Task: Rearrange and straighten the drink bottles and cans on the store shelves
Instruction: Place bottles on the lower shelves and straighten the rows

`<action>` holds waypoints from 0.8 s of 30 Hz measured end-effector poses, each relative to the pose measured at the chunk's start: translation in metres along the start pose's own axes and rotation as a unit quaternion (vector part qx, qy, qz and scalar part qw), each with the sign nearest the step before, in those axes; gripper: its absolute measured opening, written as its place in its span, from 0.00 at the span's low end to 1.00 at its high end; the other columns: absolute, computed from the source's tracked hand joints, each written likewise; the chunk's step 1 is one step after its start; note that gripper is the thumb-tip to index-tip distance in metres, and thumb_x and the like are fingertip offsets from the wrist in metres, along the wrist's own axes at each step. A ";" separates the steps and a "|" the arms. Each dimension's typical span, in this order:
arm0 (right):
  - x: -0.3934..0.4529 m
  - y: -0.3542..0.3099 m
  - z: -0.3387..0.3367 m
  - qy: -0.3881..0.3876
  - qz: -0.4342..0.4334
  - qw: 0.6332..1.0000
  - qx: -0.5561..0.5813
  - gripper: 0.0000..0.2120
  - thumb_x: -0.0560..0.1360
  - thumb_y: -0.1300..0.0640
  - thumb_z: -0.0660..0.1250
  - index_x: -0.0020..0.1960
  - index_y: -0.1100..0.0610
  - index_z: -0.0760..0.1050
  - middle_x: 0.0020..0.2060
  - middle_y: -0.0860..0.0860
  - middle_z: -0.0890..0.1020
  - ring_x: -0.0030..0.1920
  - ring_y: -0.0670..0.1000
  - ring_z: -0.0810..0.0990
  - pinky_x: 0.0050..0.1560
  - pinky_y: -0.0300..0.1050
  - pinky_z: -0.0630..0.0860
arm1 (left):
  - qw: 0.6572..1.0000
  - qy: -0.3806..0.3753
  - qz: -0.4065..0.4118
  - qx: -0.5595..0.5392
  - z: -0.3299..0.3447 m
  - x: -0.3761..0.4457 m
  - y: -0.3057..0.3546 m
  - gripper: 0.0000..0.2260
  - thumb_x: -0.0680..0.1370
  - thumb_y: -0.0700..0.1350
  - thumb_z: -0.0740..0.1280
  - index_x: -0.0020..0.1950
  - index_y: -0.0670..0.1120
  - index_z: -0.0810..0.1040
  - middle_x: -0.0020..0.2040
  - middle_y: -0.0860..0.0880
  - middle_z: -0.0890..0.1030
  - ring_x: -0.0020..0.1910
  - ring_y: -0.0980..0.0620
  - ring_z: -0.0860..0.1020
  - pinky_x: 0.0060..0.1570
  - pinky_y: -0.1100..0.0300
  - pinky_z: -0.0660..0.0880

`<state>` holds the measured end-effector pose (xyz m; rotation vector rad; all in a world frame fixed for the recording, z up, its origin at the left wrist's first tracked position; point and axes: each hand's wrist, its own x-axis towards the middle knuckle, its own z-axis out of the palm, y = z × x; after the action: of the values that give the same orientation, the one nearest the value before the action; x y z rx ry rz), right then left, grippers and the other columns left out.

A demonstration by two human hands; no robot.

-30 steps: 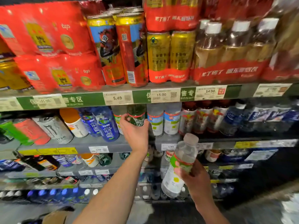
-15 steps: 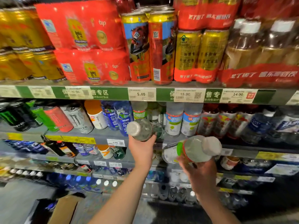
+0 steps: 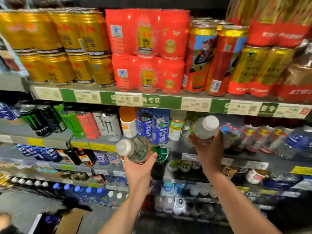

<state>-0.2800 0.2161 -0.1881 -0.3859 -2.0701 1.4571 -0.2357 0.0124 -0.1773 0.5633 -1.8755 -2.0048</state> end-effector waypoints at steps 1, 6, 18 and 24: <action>0.001 0.004 0.008 0.002 -0.009 0.999 -0.041 0.34 0.65 0.47 0.80 0.65 0.54 0.71 0.57 0.52 0.80 0.56 0.48 0.80 0.57 0.50 0.78 | 1.000 -0.001 0.001 0.007 -0.009 0.007 -0.001 0.25 0.66 0.31 0.79 0.59 0.41 0.75 0.46 0.50 0.80 0.39 0.68 0.77 0.39 0.81 0.69; 0.008 0.007 0.034 0.041 -0.030 0.988 -0.146 0.22 0.65 0.57 0.78 0.56 0.57 0.75 0.47 0.55 0.82 0.49 0.56 0.81 0.44 0.40 0.69 | 0.999 -0.031 -0.016 0.006 -0.043 0.038 0.000 0.27 0.65 0.30 0.80 0.61 0.39 0.75 0.54 0.44 0.81 0.52 0.49 0.79 0.53 0.63 0.72; -0.001 -0.008 0.051 0.150 -0.076 0.961 -0.220 0.44 0.66 0.34 0.69 0.66 0.68 0.70 0.55 0.66 0.77 0.56 0.66 0.76 0.57 0.55 0.70 | 0.997 -0.067 0.010 0.025 -0.078 0.060 -0.003 0.28 0.65 0.29 0.79 0.63 0.33 0.75 0.56 0.38 0.82 0.47 0.51 0.79 0.43 0.78 0.72; -0.038 -0.026 0.108 0.048 -0.078 0.991 -0.098 0.33 0.70 0.42 0.75 0.65 0.62 0.69 0.56 0.60 0.76 0.57 0.61 0.76 0.59 0.61 0.74 | 0.999 -0.030 0.002 0.035 -0.086 0.048 0.005 0.24 0.67 0.35 0.80 0.58 0.46 0.75 0.47 0.58 0.80 0.46 0.72 0.79 0.48 0.77 0.72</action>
<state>-0.3125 0.1043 -0.2004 -0.3551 -2.1209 1.1278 -0.2342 -0.0863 -0.1797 0.5221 -1.9879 -1.9806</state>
